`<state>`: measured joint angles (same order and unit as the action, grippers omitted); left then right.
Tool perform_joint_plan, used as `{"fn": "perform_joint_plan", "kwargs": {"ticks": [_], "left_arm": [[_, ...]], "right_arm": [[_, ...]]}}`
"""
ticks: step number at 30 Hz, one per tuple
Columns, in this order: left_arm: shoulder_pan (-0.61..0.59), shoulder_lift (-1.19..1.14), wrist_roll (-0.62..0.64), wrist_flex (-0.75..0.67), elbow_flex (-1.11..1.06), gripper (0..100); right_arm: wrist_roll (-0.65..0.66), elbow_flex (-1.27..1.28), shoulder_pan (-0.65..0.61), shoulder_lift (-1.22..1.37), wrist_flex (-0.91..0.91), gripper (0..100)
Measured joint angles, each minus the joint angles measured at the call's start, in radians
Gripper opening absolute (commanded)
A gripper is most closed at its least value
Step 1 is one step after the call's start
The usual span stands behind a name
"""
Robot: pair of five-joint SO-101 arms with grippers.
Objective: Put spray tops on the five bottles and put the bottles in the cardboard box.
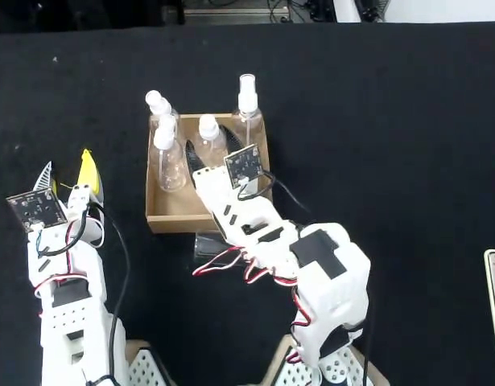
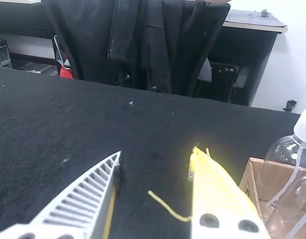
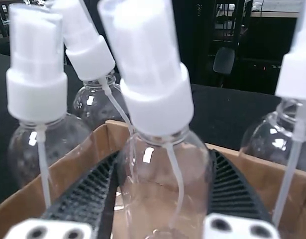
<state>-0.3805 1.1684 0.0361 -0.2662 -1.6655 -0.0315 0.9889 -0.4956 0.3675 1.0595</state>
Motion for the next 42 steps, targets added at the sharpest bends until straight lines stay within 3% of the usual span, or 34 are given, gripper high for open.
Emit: {"fn": "perform_joint_plan", "kwargs": {"ticks": [22,28,42], "left_arm": [[0.000,0.000,0.000,0.000,0.000,19],[0.000,0.000,0.000,0.000,0.000,19],[0.000,0.000,0.000,0.000,0.000,19]], "right_arm": [[0.003,0.002,-0.037,0.000,0.000,21.4],[0.006,0.002,-0.037,0.000,0.000,29.3],[0.006,0.014,-0.040,0.000,0.000,29.4]]}}
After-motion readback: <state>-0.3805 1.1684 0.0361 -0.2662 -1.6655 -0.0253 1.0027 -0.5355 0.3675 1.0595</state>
